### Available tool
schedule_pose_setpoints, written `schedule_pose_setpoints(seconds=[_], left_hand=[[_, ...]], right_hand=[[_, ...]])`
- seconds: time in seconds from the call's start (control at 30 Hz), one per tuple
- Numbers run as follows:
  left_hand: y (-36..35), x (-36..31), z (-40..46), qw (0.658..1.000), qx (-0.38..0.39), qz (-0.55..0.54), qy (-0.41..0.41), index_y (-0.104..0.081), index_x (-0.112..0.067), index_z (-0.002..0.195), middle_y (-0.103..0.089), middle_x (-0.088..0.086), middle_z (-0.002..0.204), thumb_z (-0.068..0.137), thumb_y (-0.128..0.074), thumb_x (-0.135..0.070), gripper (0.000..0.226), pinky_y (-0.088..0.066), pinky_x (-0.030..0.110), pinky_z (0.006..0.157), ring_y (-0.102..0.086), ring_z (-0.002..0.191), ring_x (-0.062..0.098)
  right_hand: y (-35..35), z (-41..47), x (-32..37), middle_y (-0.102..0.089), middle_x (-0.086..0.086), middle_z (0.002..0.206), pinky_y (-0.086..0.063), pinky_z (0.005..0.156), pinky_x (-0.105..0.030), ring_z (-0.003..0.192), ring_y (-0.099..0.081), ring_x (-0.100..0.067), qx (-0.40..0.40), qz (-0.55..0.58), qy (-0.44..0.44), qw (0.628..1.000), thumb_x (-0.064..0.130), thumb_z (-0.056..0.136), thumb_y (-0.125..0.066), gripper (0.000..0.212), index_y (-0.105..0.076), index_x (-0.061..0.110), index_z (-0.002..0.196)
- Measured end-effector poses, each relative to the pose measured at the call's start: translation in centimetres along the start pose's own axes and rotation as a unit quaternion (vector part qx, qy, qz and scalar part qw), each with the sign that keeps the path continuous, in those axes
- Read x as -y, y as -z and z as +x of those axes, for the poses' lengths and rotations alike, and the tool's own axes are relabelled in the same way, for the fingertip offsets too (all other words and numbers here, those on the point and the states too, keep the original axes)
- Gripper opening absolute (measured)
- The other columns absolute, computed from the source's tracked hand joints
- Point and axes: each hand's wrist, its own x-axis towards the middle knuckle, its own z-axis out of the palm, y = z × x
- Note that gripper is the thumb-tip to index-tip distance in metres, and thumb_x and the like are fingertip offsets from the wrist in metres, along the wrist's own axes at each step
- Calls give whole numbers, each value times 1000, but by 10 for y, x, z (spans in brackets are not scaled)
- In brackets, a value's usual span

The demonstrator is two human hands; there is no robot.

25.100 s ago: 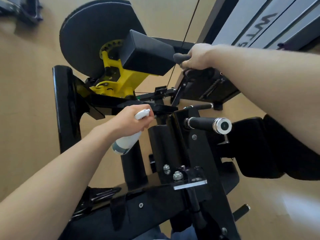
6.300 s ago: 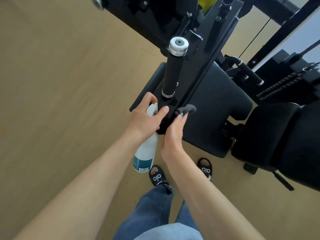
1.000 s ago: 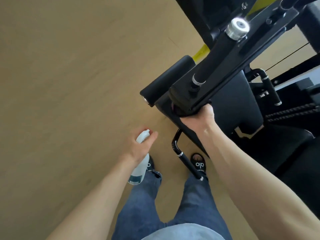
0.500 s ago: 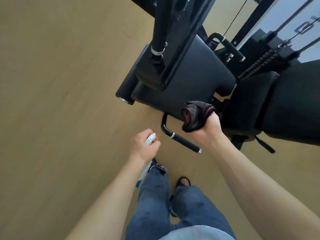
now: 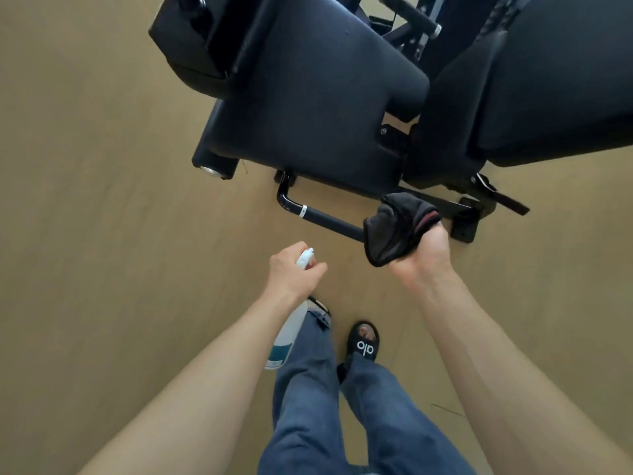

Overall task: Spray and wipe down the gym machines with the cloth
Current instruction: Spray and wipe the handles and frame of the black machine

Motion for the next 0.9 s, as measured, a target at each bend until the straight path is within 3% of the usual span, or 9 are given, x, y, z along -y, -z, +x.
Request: schedule_pose_setpoints(seconds=[0.07, 0.13, 0.23, 0.33, 0.5, 0.7, 0.8, 0.9], left_hand=[[-12, 3, 1, 1000, 0, 1, 7, -58, -3, 88, -57, 5, 80, 88, -73, -25, 27, -47, 31, 60, -50, 66, 20], [-22, 10, 3, 1000, -3, -3, 14, -56, -9, 81, -59, 4, 79, 88, -74, -33, 31, -53, 36, 66, -55, 67, 22], [-31, 14, 2, 999, -12, -20, 27, -50, -14, 71, -57, 6, 75, 91, -74, -36, 37, -49, 32, 65, -58, 69, 22], [-31, 14, 0, 998, -26, -27, 44, -61, -2, 77, -68, 19, 81, 91, -72, -38, 40, -49, 31, 65, -62, 69, 22], [-20, 11, -4, 999, -9, -25, 38, -62, -7, 91, -63, 6, 76, 92, -73, -35, 29, -43, 25, 56, -57, 62, 16], [4, 18, 8, 997, -37, -33, 55, -56, -7, 85, -58, 10, 81, 90, -70, -40, 36, -43, 32, 62, -49, 68, 21], [20, 20, 21, 998, -36, -31, 49, -51, -9, 81, -56, 9, 80, 90, -71, -41, 39, -43, 33, 61, -48, 67, 21], [33, 23, 32, 1000, -15, -16, 23, -51, 0, 90, -56, 7, 78, 90, -72, -37, 42, -42, 32, 60, -49, 67, 20]], right_hand=[[12, -14, 1, -58, 0, 84, -48, 92, -29, 77, -57, -17, -29, -5, 19, 999, 19, 95, -57, 7, -64, 18, 92], [21, -24, 3, -66, -3, 87, -51, 94, -31, 81, -64, -18, -50, -14, 40, 998, 21, 99, -54, 16, -68, 14, 96], [38, -36, 2, -67, -4, 92, -52, 94, -34, 86, -65, -19, -61, -46, 68, 995, 23, 93, -55, 18, -68, 14, 100], [53, -43, -3, -72, -6, 96, -54, 95, -35, 89, -69, -21, -88, -64, 82, 991, 26, 100, -49, 26, -71, 12, 104], [64, -52, -14, -72, -8, 103, -51, 102, -39, 97, -68, -23, -119, -57, 97, 987, 27, 102, -46, 30, -70, 12, 111], [60, -42, -40, -69, -10, 107, -54, 97, -38, 95, -67, -23, -132, -26, 94, 986, 24, 93, -57, 29, -69, 10, 116], [43, -33, -54, -67, -9, 99, -52, 97, -37, 91, -65, -22, -111, -16, 101, 989, 25, 74, -67, 48, -66, 9, 120], [34, -24, -62, -67, -9, 100, -52, 99, -38, 94, -63, -23, -95, -3, 115, 989, 23, 75, -69, 60, -61, 7, 132]])
